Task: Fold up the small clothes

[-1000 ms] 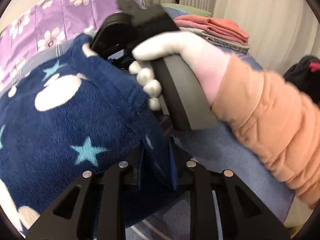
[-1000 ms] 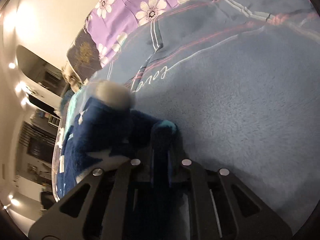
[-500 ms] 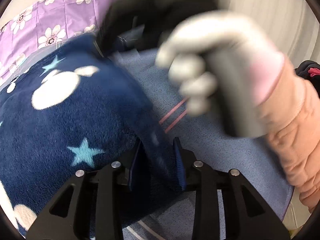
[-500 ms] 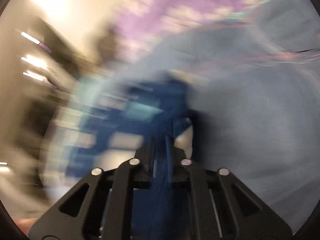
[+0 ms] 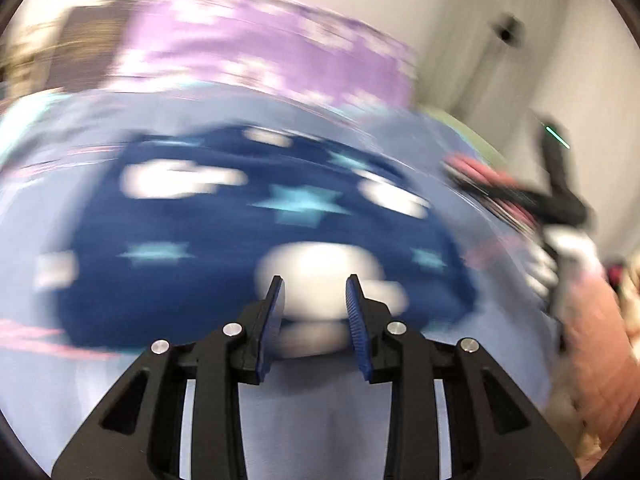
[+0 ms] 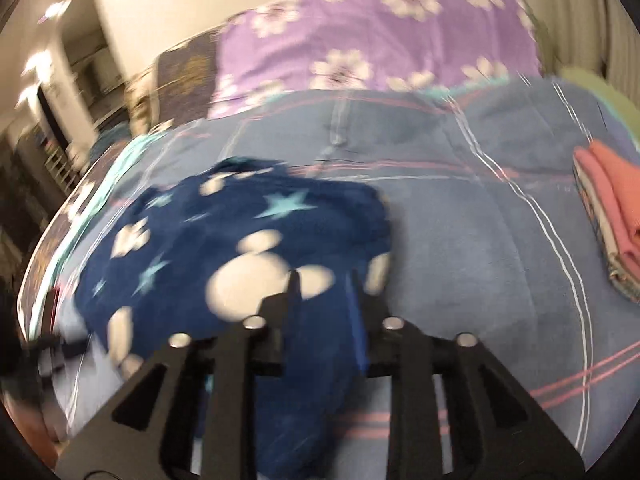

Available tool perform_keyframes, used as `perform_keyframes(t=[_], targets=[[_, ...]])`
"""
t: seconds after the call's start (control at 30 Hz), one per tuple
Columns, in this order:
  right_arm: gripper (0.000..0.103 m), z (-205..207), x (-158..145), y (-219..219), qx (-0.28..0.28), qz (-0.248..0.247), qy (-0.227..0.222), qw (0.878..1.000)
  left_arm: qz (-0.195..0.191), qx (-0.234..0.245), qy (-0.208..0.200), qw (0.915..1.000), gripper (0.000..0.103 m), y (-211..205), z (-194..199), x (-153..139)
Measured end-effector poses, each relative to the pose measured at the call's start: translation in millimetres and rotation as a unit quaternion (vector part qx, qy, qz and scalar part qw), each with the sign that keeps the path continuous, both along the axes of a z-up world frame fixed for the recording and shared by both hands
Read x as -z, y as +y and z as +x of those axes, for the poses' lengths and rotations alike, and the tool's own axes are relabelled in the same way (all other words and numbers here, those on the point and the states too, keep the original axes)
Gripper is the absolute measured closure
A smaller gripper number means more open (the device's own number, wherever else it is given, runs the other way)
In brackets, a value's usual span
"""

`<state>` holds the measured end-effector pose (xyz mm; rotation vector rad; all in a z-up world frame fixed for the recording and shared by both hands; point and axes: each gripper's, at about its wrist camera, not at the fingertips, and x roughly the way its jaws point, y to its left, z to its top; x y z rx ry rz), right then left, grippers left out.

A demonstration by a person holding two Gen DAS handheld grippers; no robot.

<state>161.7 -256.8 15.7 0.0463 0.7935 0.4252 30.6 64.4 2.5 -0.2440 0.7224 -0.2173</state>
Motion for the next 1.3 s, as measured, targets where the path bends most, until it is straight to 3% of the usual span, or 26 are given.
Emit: perform_keyframes(t=[0.1,0.17,0.27,0.47,0.63,0.7,0.73,0.8,0.83,0.9,0.97,1.03,1.1,1.23,1.27,1.3], targets=[[0.062,-35,-5,41,-0.065,-0.025,-0.018,0.997,-0.002,-0.098,0.005,0.9952,0.071,78,-21,5],[0.061,-56,-4,73,-0.107,-0.037,-0.025,0.993,-0.024,-0.115,0.022,0.9928,0.071,114,-37,16],[0.061,-76,0,123,-0.157,-0.044,-0.026,0.986,-0.036,-0.087,0.031,0.995,0.071,132,-45,30],[0.061,-107,17,209,-0.212,-0.092,-0.036,0.972,-0.008,-0.04,0.051,0.9979,0.068,136,-22,59],[0.052,-138,38,272,-0.26,-0.177,-0.085,0.946,-0.077,0.002,0.054,0.9956,0.062,157,7,73],[0.052,-142,46,287,-0.271,-0.196,-0.091,0.938,-0.105,0.029,0.059,0.9923,0.068,160,19,76],[0.052,-144,52,298,-0.273,-0.212,-0.098,0.933,-0.107,0.034,0.058,0.992,0.083,160,20,76],[0.05,-146,58,310,-0.27,-0.233,-0.113,0.927,-0.094,0.042,0.049,0.9935,0.089,160,17,71],[0.045,-148,62,317,-0.267,-0.249,-0.128,0.922,-0.079,0.044,0.039,0.9951,0.097,161,11,67],[0.04,-151,70,333,-0.261,-0.284,-0.165,0.908,-0.067,0.034,0.027,0.9968,0.098,165,3,64],[0.036,-158,82,351,-0.266,-0.33,-0.215,0.88,-0.061,0.013,0.014,0.9979,0.099,174,-2,62],[0.034,-164,98,369,-0.269,-0.384,-0.271,0.84,-0.083,0.002,0.002,0.9966,0.099,183,-3,59],[0.034,-166,109,382,-0.278,-0.407,-0.292,0.82,-0.099,-0.015,-0.012,0.9949,0.099,192,-9,55],[0.038,-156,113,400,-0.274,-0.403,-0.302,0.82,-0.107,-0.047,-0.016,0.993,0.098,208,-16,56],[0.046,-152,113,404,-0.272,-0.401,-0.306,0.82,-0.106,-0.057,-0.013,0.9927,0.096,212,-17,57],[0.072,-149,112,407,-0.273,-0.396,-0.306,0.822,-0.104,-0.062,-0.01,0.9925,0.096,216,-19,58]])
